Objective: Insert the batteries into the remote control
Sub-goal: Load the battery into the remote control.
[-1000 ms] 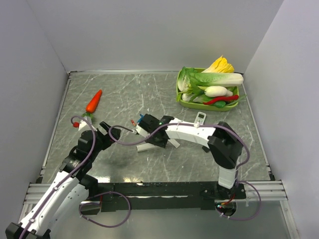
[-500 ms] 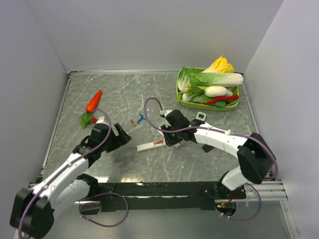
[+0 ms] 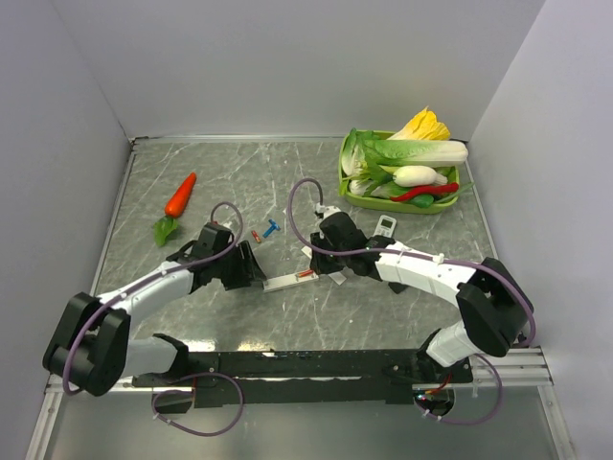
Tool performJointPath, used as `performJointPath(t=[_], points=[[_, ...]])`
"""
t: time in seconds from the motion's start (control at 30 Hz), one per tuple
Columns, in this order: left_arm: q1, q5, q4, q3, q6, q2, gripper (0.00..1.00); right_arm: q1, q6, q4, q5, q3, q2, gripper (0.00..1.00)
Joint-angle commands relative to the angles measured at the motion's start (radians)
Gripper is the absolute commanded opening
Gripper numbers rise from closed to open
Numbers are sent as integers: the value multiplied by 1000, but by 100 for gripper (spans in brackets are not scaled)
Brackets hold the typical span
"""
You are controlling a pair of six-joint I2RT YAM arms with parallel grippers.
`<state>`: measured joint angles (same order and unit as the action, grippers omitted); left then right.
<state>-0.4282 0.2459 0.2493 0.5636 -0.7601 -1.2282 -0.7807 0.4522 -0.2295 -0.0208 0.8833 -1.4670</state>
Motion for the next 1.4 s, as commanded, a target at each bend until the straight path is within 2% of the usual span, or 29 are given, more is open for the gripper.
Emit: performJointPath(t=[0.0,0.2,0.5,0.9,1.37], points=[[-20,72,-22,56,38,-53,55,9,49,62,19,-24,34,34],[-40,98,-19,84,51,-134,43,20,68,87,12,-41,28,33],[-46,101,-19,93,51,-177,33,23,74,91,2,-38,16,31],[-46,108,-24,93,50,-195,23,23,103,99,-13,-44,-15,27],[-46,109,-28,82,42,-186,21,23,135,52,9,-27,-64,22]])
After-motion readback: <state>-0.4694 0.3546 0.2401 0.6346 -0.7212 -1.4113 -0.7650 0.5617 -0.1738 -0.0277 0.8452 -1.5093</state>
